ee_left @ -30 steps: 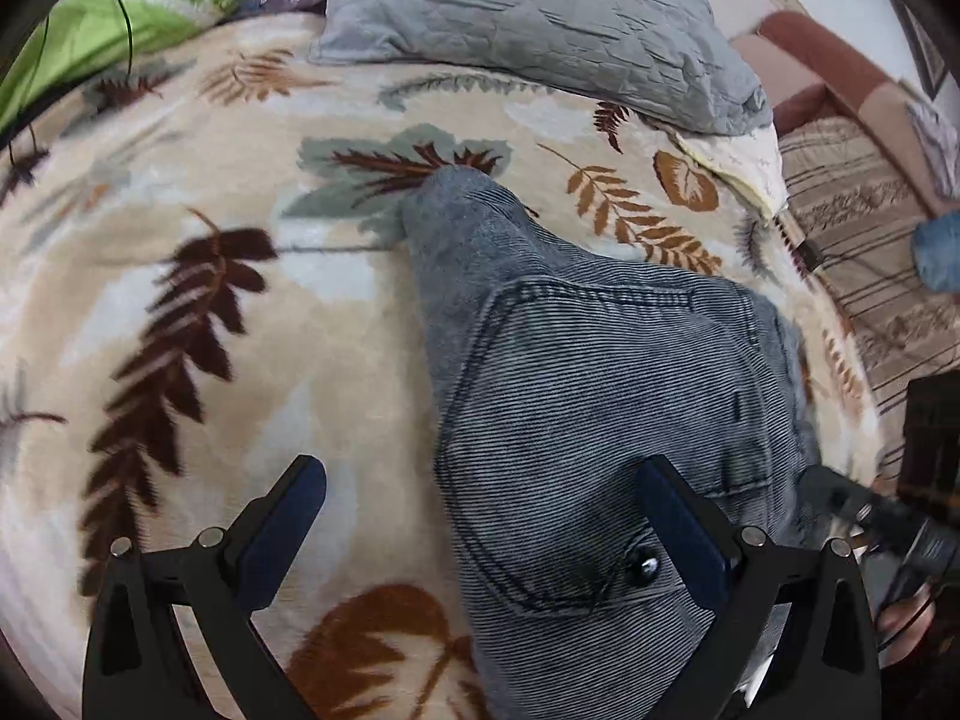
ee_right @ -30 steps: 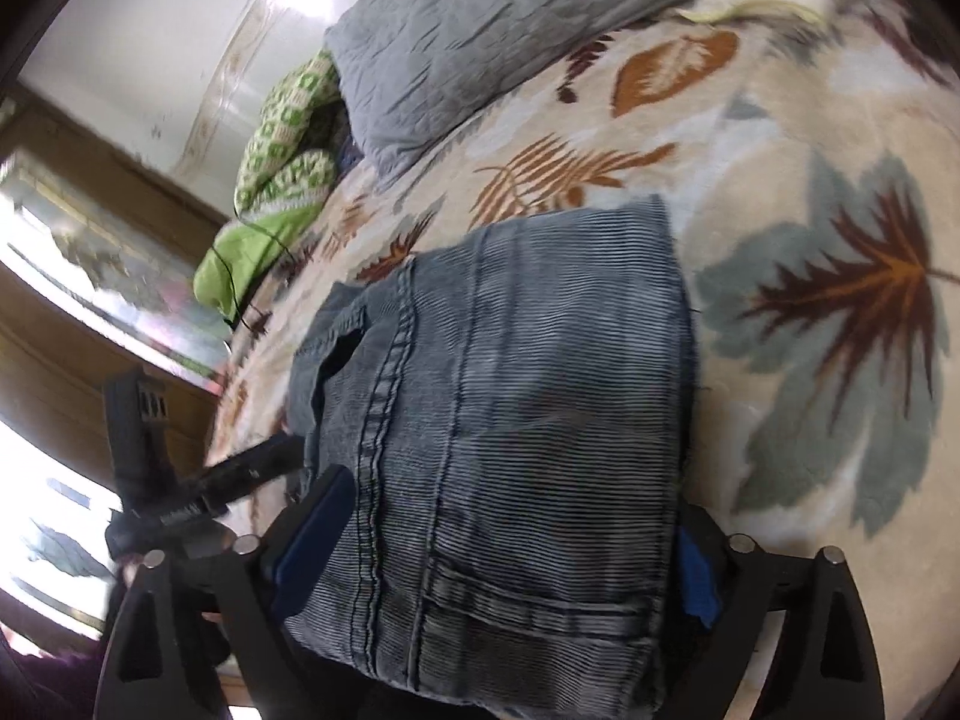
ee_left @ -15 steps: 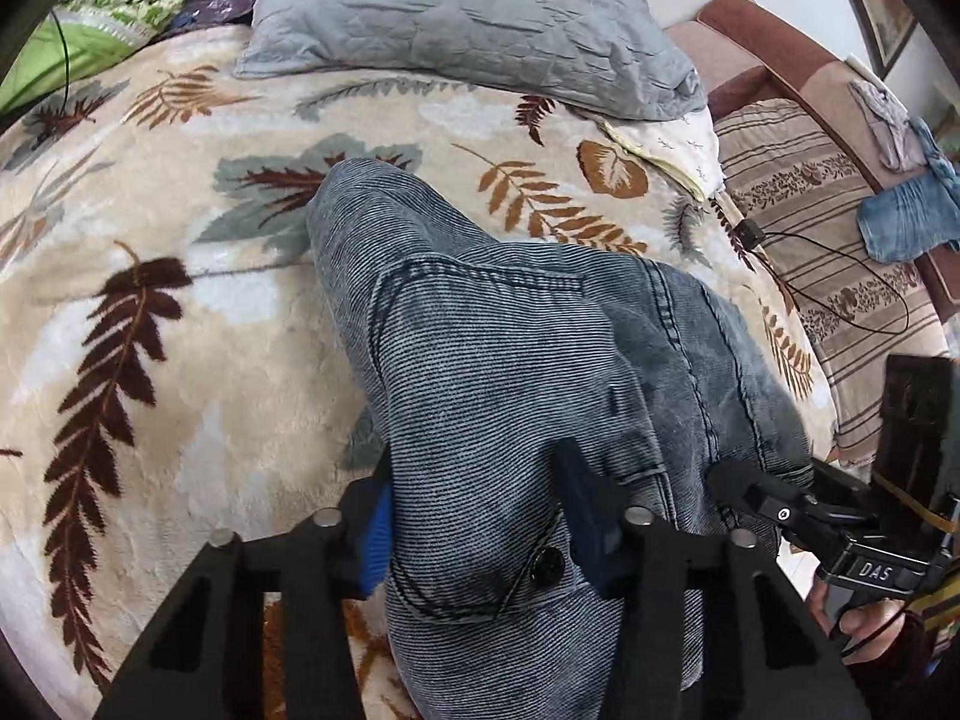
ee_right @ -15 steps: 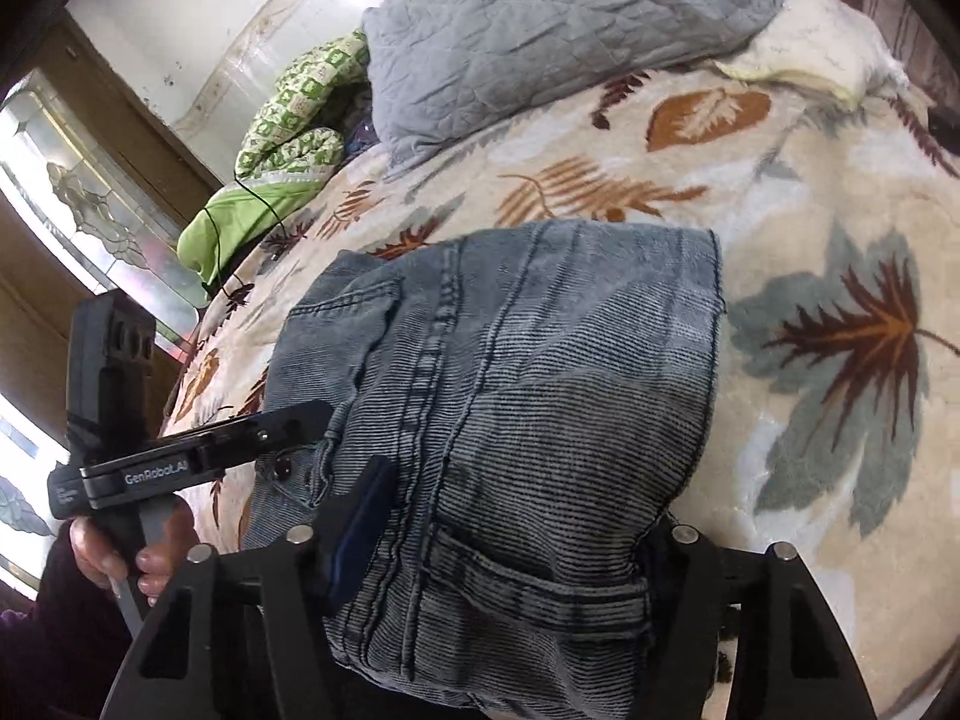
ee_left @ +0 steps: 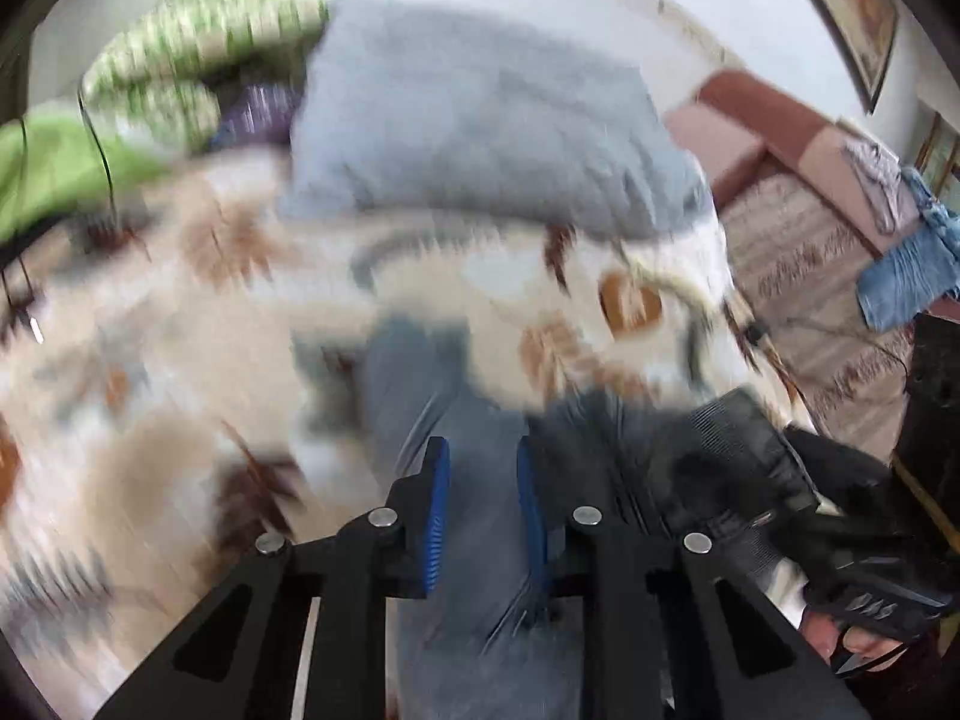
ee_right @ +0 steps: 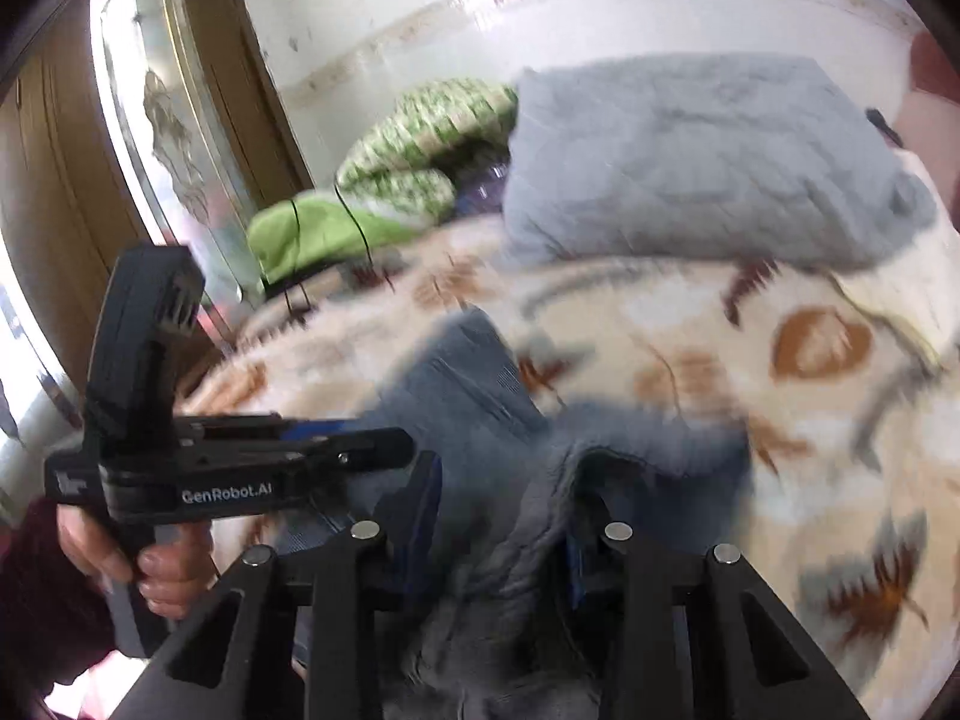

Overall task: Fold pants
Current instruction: 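Grasp the jeans edge with both grippers and lift it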

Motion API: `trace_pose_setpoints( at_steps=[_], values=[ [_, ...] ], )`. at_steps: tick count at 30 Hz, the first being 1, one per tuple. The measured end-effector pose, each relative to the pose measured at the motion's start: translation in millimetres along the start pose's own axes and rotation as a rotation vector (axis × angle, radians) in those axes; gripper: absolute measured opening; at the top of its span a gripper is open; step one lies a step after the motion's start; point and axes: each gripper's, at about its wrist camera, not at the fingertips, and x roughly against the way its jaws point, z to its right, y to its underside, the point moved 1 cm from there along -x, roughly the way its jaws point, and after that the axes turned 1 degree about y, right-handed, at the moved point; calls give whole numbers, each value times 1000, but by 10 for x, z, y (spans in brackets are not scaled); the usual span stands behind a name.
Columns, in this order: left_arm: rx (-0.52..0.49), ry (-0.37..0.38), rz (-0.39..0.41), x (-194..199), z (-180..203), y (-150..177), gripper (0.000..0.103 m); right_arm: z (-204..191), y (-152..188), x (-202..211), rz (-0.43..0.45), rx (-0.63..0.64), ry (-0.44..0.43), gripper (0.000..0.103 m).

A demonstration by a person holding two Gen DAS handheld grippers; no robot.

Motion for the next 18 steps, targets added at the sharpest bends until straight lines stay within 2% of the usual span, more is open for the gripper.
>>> trace_pose_setpoints(
  at_steps=[1, 3, 4, 6, 7, 8, 9, 10, 13, 16, 18],
  values=[
    [-47, -60, 20, 0, -25, -86, 24, -25, -78, -117, -9, 13, 9, 37],
    [-43, -123, -20, -55, -139, -121, 24, -16, -135, -346, -49, 26, 50, 37],
    [-14, -117, -42, -78, -232, -99, 24, 55, -134, -426, -81, -20, 52, 37],
    [21, -92, -88, -122, -381, 20, 26, 255, -42, -406, -104, -146, -13, 38],
    [33, -99, -112, -141, -443, 104, 38, 377, 48, -336, -101, -196, -31, 39],
    [65, -103, -147, -172, -532, 220, 54, 471, 137, -272, -98, -231, -31, 50],
    [88, -97, -163, -198, -554, 287, 60, 582, 236, -197, -93, -275, -25, 71],
    [130, -66, -185, -213, -616, 392, 63, 711, 370, -91, -78, -337, -25, 77],
    [171, -5, -207, -192, -621, 566, 65, 1074, 702, 152, -66, -532, -44, 78],
    [192, 62, -215, -182, -565, 609, 77, 1287, 951, 316, -81, -617, 5, 81],
    [195, 105, -244, -245, -490, 604, 77, 1355, 1045, 313, -92, -663, -35, 81]
  ],
)
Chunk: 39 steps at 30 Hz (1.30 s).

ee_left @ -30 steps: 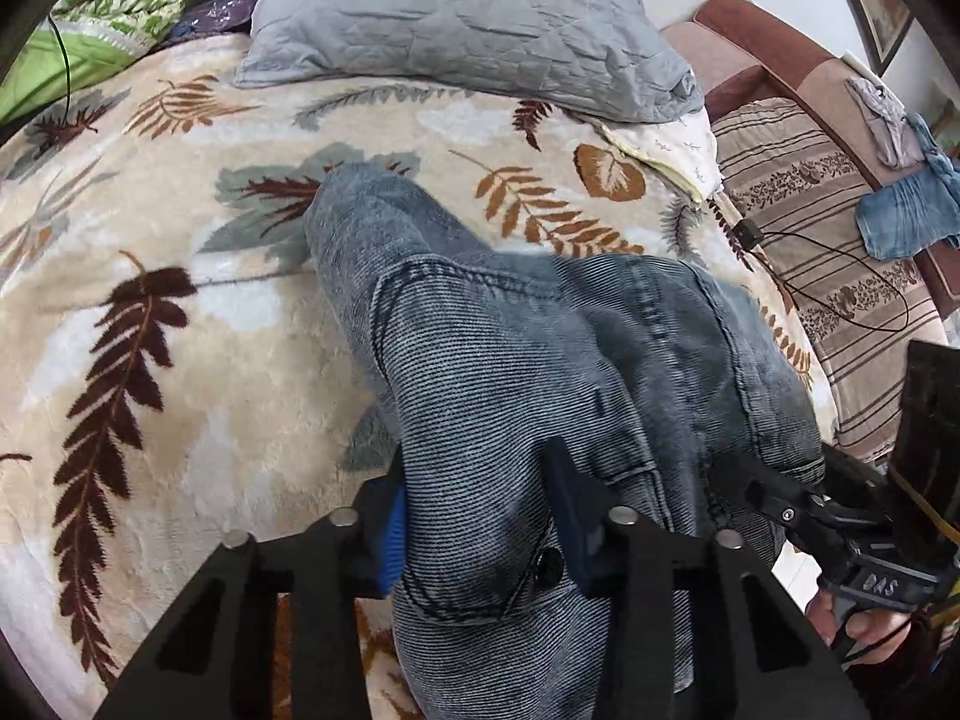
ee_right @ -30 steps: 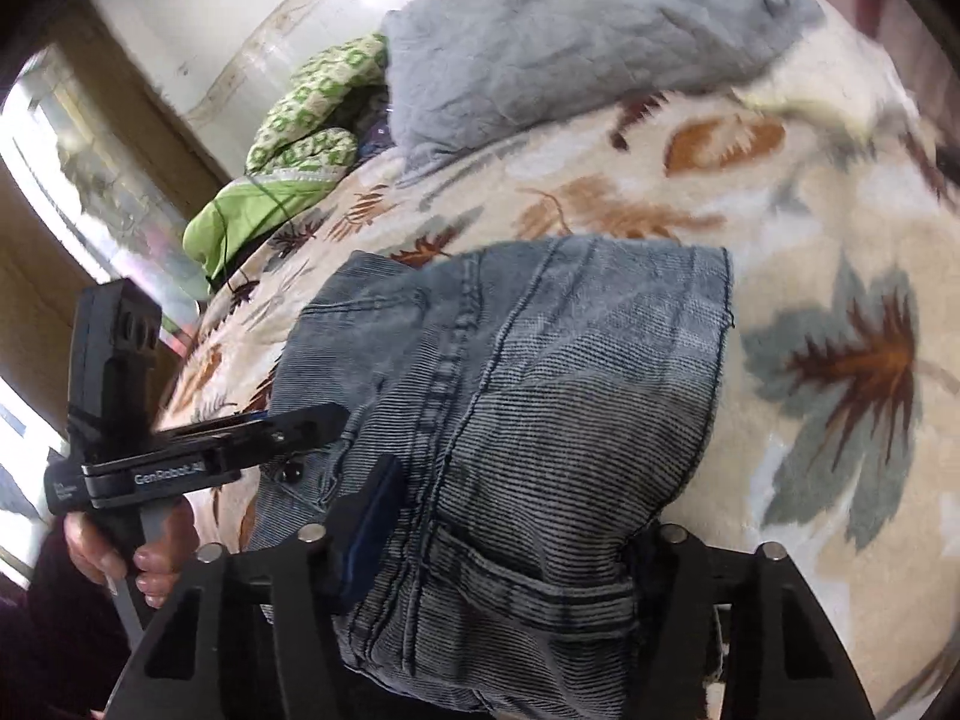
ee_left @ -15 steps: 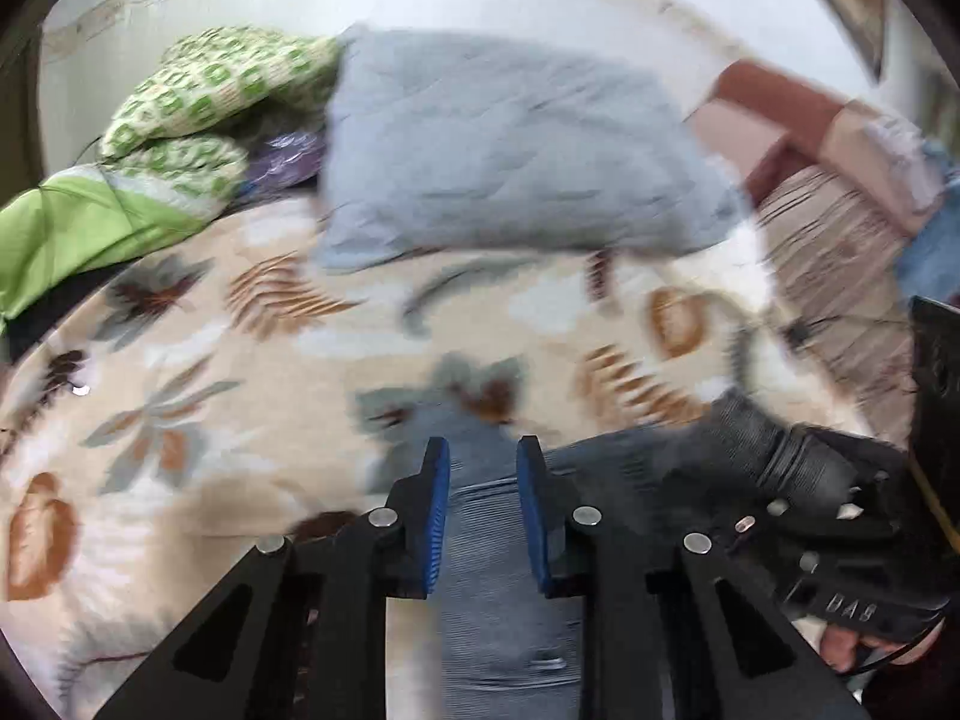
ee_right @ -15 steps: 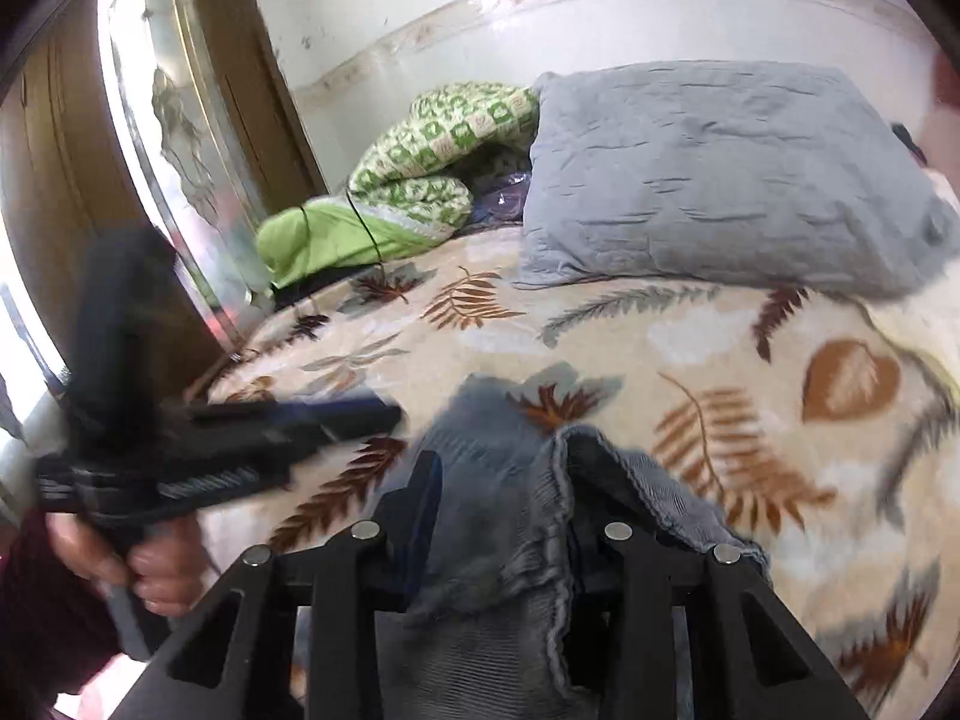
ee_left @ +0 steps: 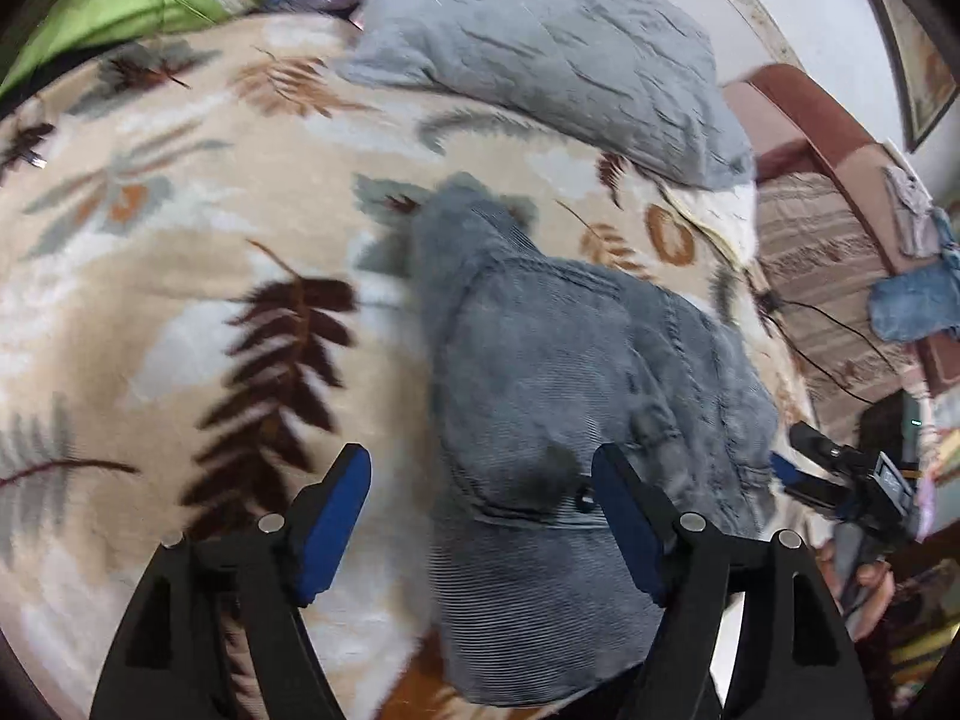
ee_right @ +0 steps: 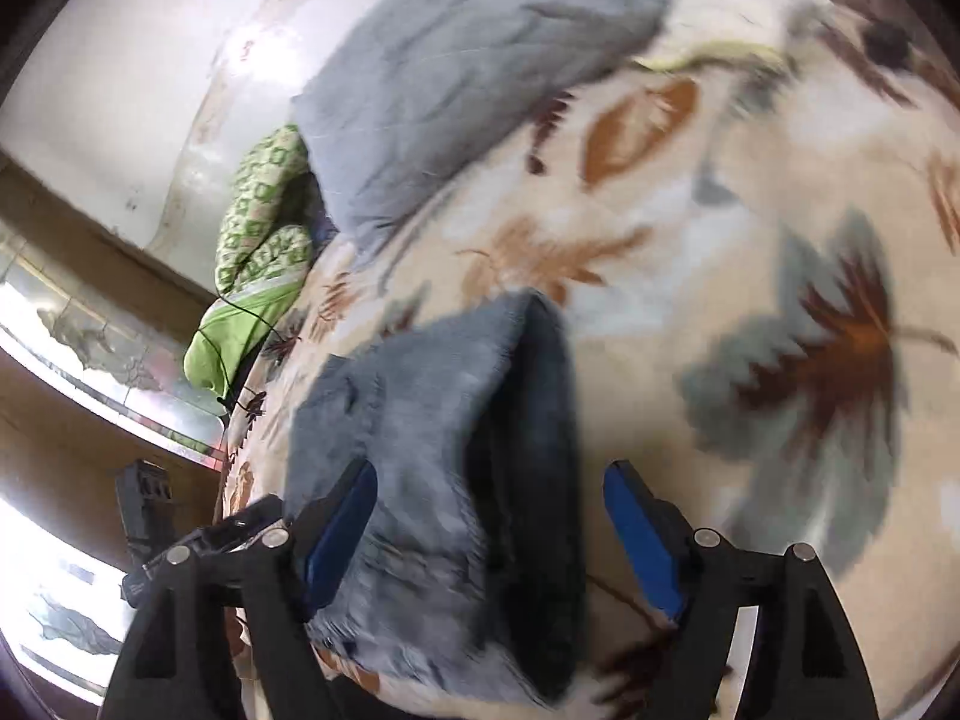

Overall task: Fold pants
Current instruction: 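Grasp the jeans edge with both grippers and lift it, then fold the held jeans over onto itself with both grippers and release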

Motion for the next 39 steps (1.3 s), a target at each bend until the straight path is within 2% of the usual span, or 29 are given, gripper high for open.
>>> trace_pose_setpoints(
  at_steps=[4, 5, 7, 9, 10, 12, 13, 14, 15, 17, 21, 23, 25, 26, 28, 29, 31, 32, 33, 36, 39],
  values=[
    [-16, 71, -105, -261, 123, 34, 79, 17, 36, -357, -115, -56, -84, 84],
    [-9, 66, -115, -320, 120, 36, 79, -1, 51, -469, -144, -60, -94, 85],
    [2, 80, -112, -376, 130, 31, 79, -116, 86, -585, -117, -6, -95, 89],
    [-2, 85, -107, -367, 181, 13, 78, -288, 114, -673, -139, 46, -84, 88],
    [-9, 88, -97, -355, 212, 7, 72, -416, 146, -704, -142, 103, -56, 86],
    [-42, 75, -73, -317, 285, -10, 59, -651, 206, -757, -152, 202, -47, 76],
    [-58, 67, -64, -296, 315, -23, 49, -793, 229, -763, -144, 258, -40, 72],
    [-82, 55, -49, -256, 359, -32, 45, -876, 233, -758, -135, 292, -30, 63],
    [-106, 49, -31, -211, 405, -51, 42, -979, 231, -756, -120, 338, -6, 52],
    [-135, 42, -6, -151, 449, -113, 38, -1176, 207, -739, -80, 419, 29, 43],
    [-188, -11, 87, -4, 532, -396, 37, -1523, 98, -775, 7, 582, 99, 42],
    [-185, -36, 150, 49, 493, -571, 37, -1579, -48, -764, 48, 590, 93, 42],
    [-159, -70, 184, 48, 376, -702, 38, -1536, -231, -813, 101, 571, 83, 42],
    [-151, -93, 174, -20, 330, -753, 41, -1482, -318, -904, 92, 555, 93, 42],
    [-106, -169, 85, -301, 145, -833, 50, -1281, -463, -1139, 35, 466, 125, 44],
    [-71, -228, 33, -471, 15, -834, 60, -1175, -504, -1256, 7, 426, 141, 45],
    [-11, -249, 62, -506, -129, -775, 72, -897, -533, -1518, -77, 352, 203, 62],
    [5, -231, 79, -447, -128, -744, 72, -799, -514, -1497, -74, 316, 186, 71],
    [2, -229, 81, -399, -93, -716, 72, -743, -483, -1420, -53, 290, 149, 71],
    [-66, -333, 108, -213, 123, -620, 73, -737, -386, -1235, -50, 304, 162, 72],
    [-149, -394, 187, 127, 354, -473, 77, -841, -279, -864, 24, 340, 165, 72]
  ],
)
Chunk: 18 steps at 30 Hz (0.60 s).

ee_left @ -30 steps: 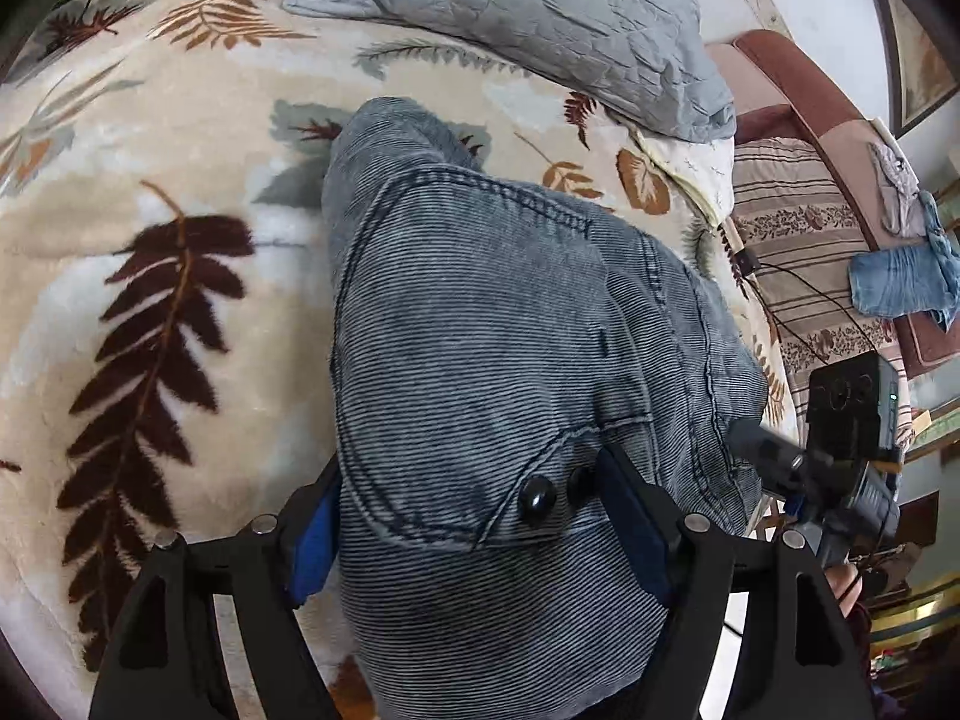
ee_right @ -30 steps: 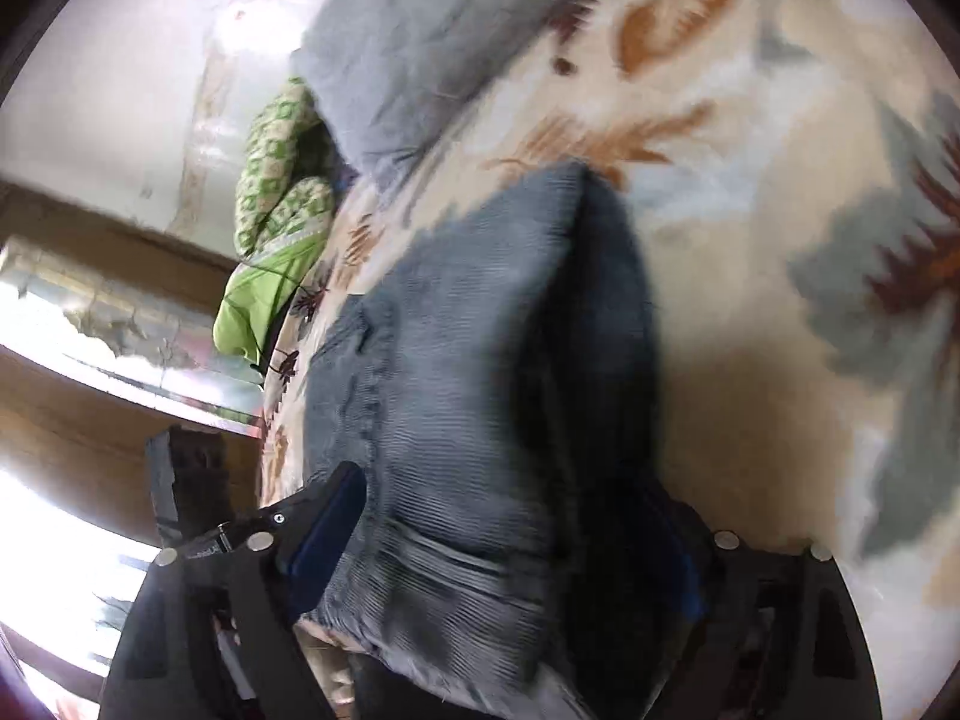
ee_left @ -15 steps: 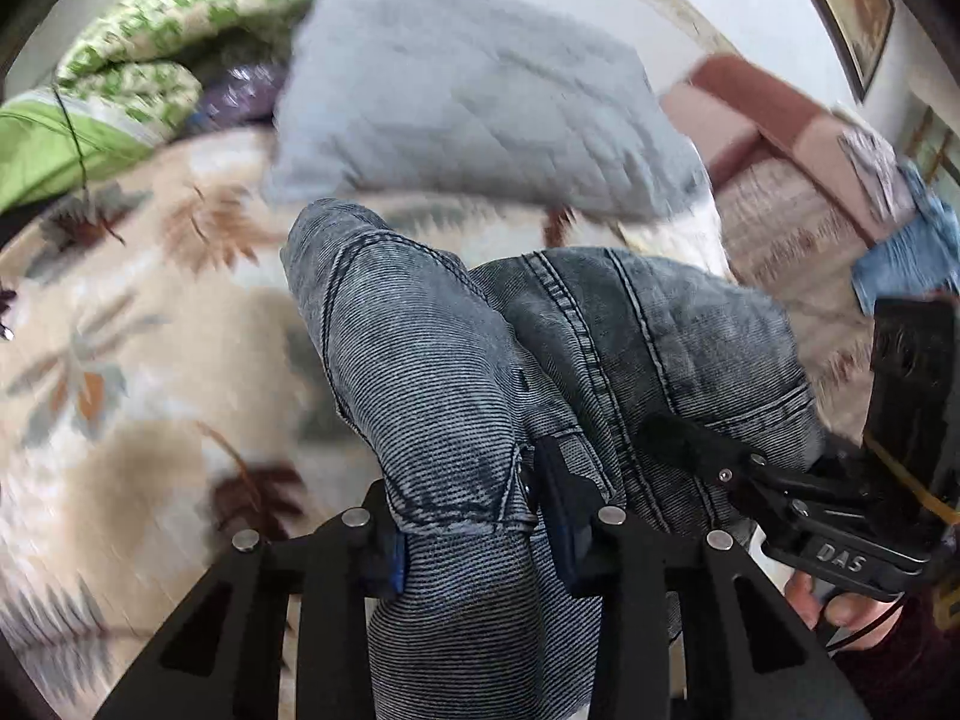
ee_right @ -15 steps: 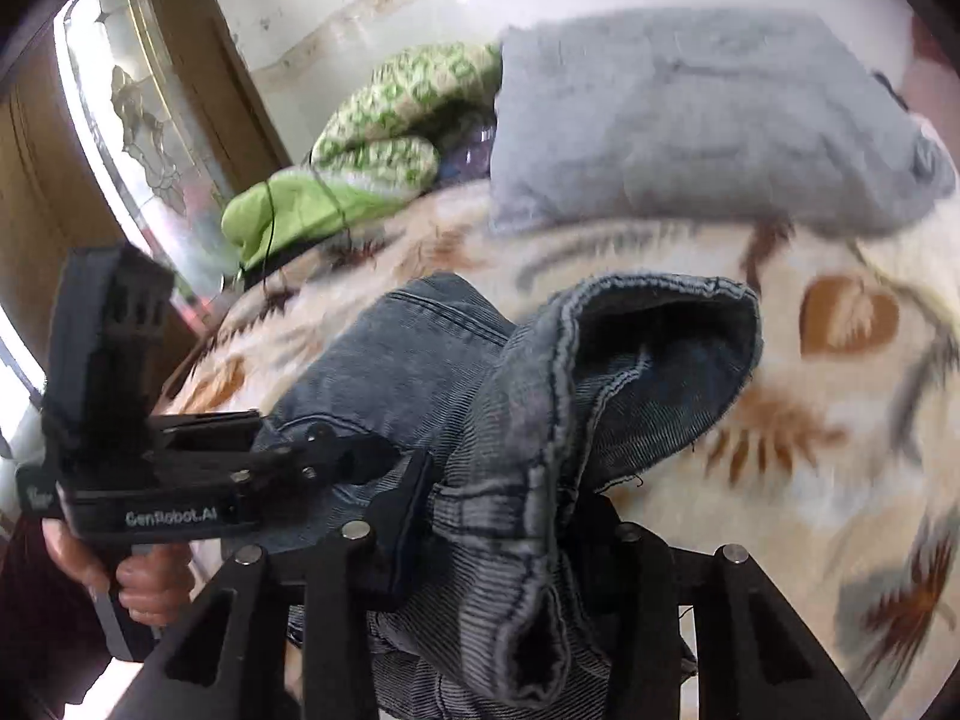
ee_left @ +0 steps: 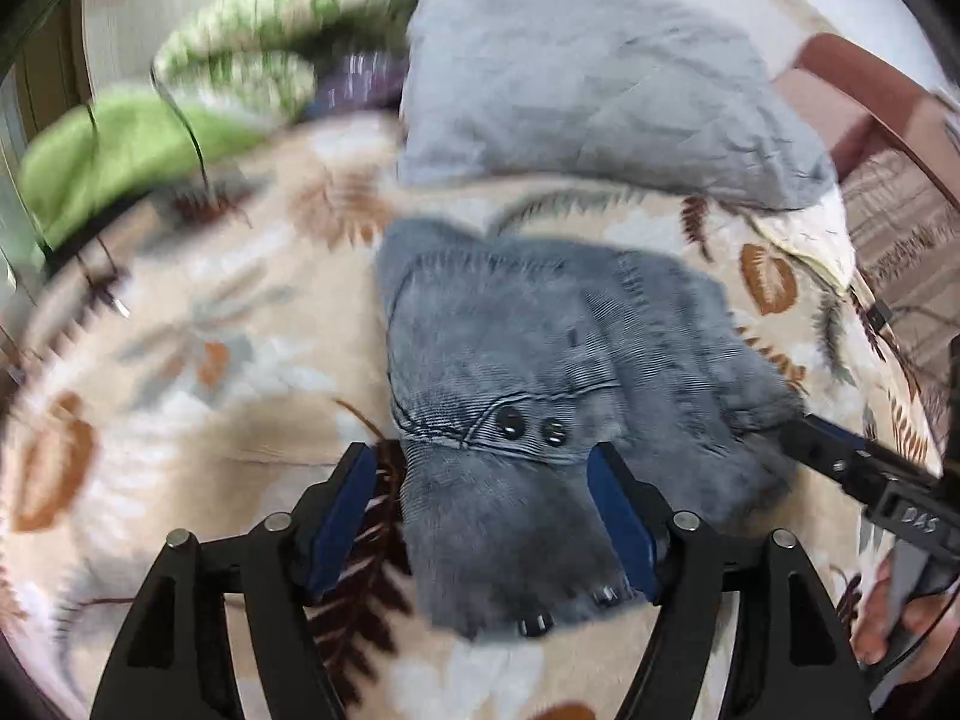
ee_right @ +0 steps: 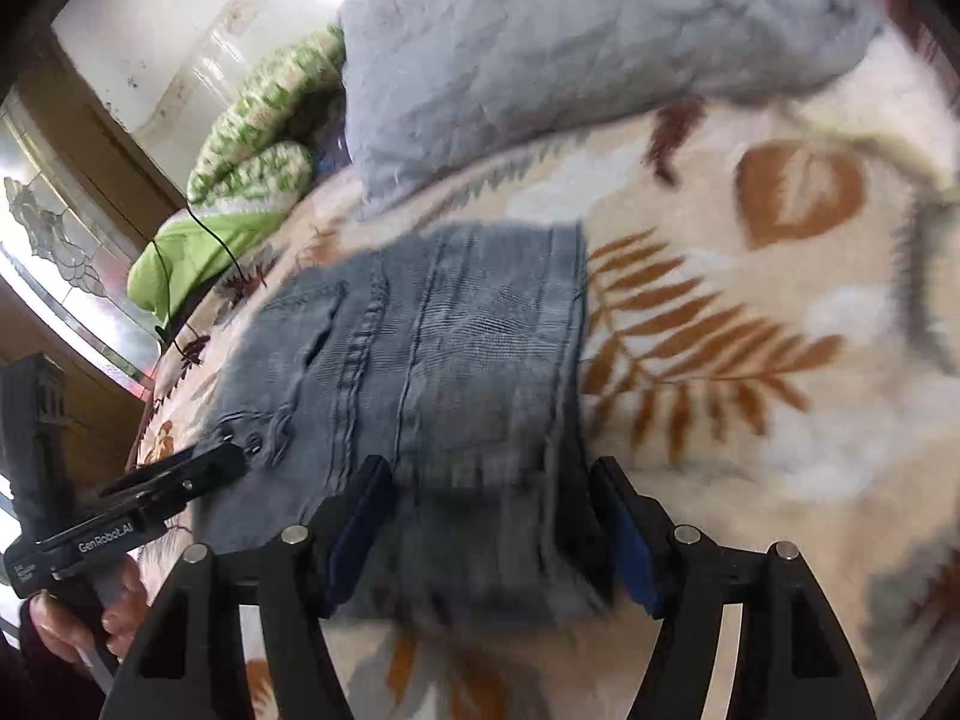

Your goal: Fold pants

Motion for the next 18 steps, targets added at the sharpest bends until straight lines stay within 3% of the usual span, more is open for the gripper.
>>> trace_pose_setpoints(
  at_steps=[2, 10, 18],
  values=[
    [-25, -41, 66, 340, 66, 35, 79, -78, 62, 294, 48, 24, 3, 72],
    [-38, -85, 258, 1455, 327, 109, 81, -456, 253, 1413, 225, 95, -29, 72],
    [-71, -165, 383, 2243, 485, 258, 85, -860, 454, 2253, 371, 176, -19, 73]
  ],
)
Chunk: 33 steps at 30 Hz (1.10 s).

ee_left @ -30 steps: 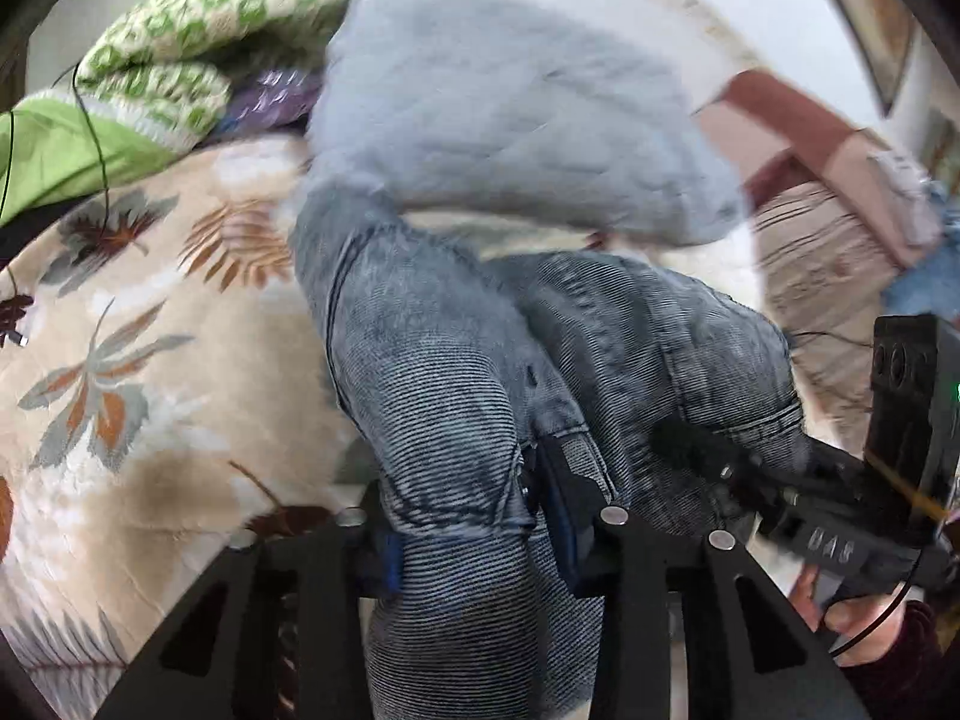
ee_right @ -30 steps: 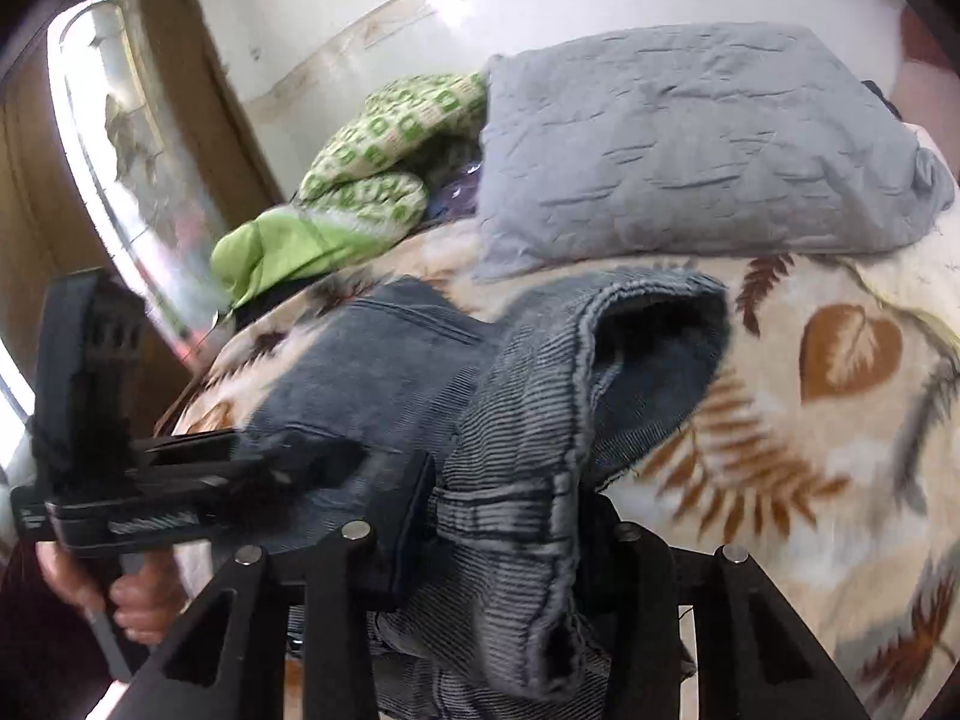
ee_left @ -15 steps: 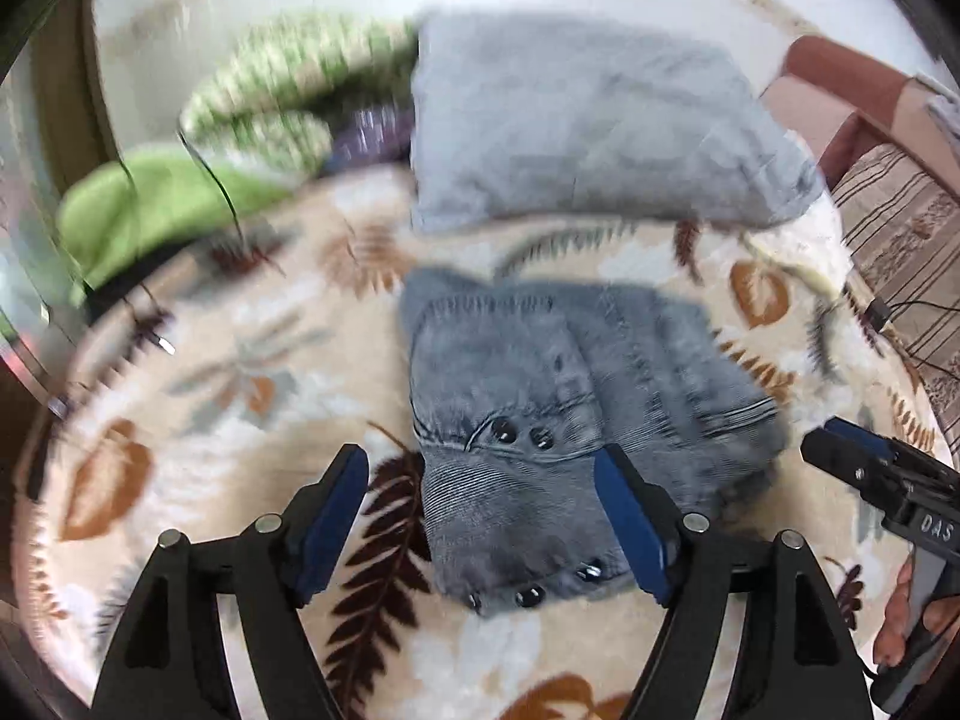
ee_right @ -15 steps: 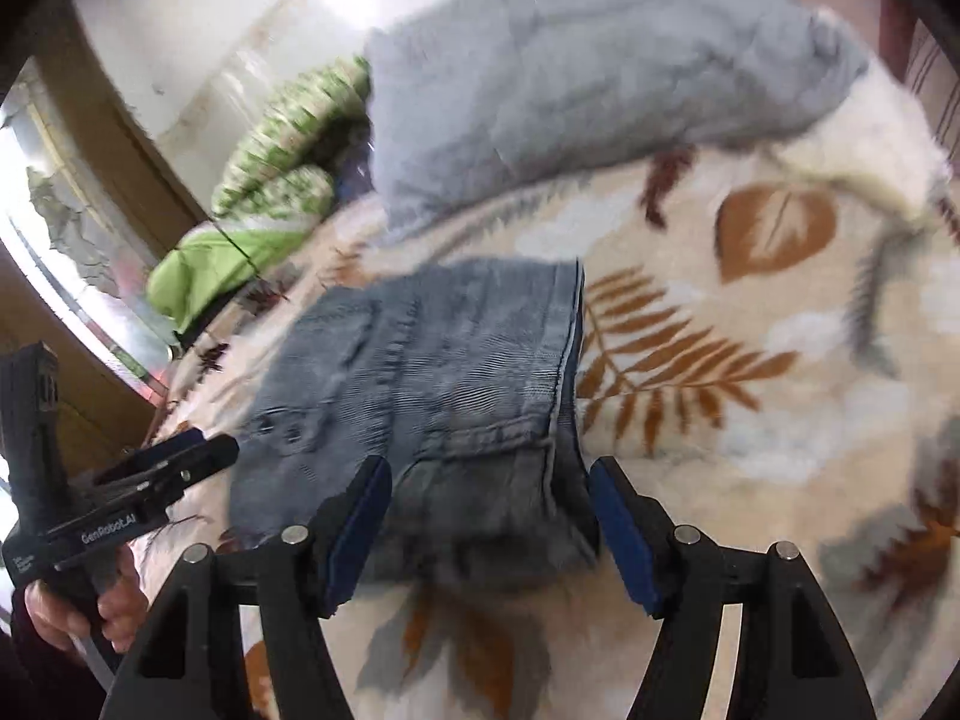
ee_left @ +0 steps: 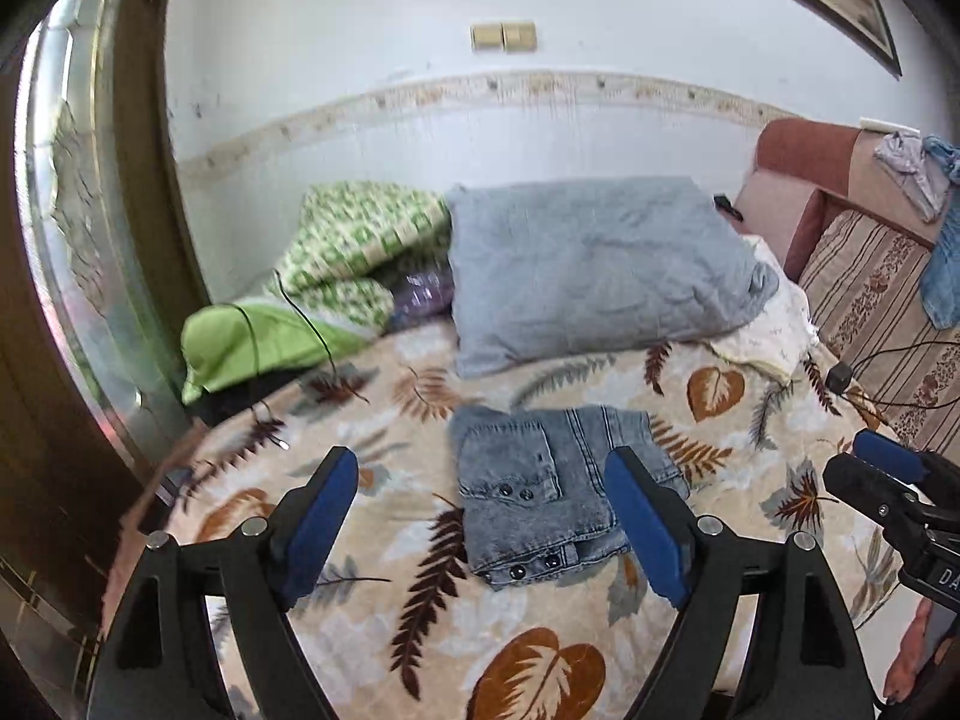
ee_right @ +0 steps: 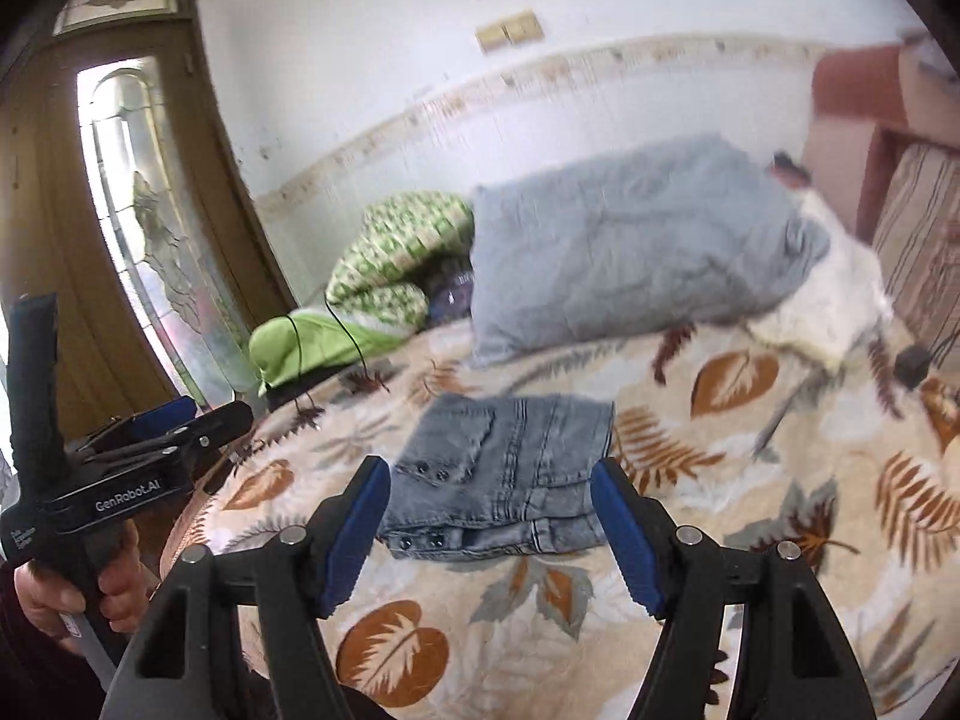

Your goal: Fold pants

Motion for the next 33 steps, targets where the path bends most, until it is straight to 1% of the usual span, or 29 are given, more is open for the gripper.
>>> trace_pose_setpoints(
  at_steps=[6, 7, 9, 12, 22, 28, 33],
  values=[
    [14, -33, 69, 440, -75, -28, 97, -243, -31, 383, 70, 60, 24, 75],
    [19, -37, 78, 491, -98, -26, 100, -267, -28, 413, 77, 67, 29, 75],
    [24, -48, 92, 570, -136, -15, 100, -330, -21, 489, 93, 81, 41, 79],
    [34, -66, 91, 613, -207, 13, 101, -423, -9, 552, 110, 99, 46, 81],
    [80, -128, 57, 535, -458, 161, 101, -705, 100, 338, 61, 134, 10, 81],
    [106, -147, 36, 473, -597, 215, 101, -821, 131, 193, 34, 152, 3, 81],
    [126, -156, 21, 434, -707, 253, 101, -888, 111, 140, 35, 164, 29, 81]
  ],
)
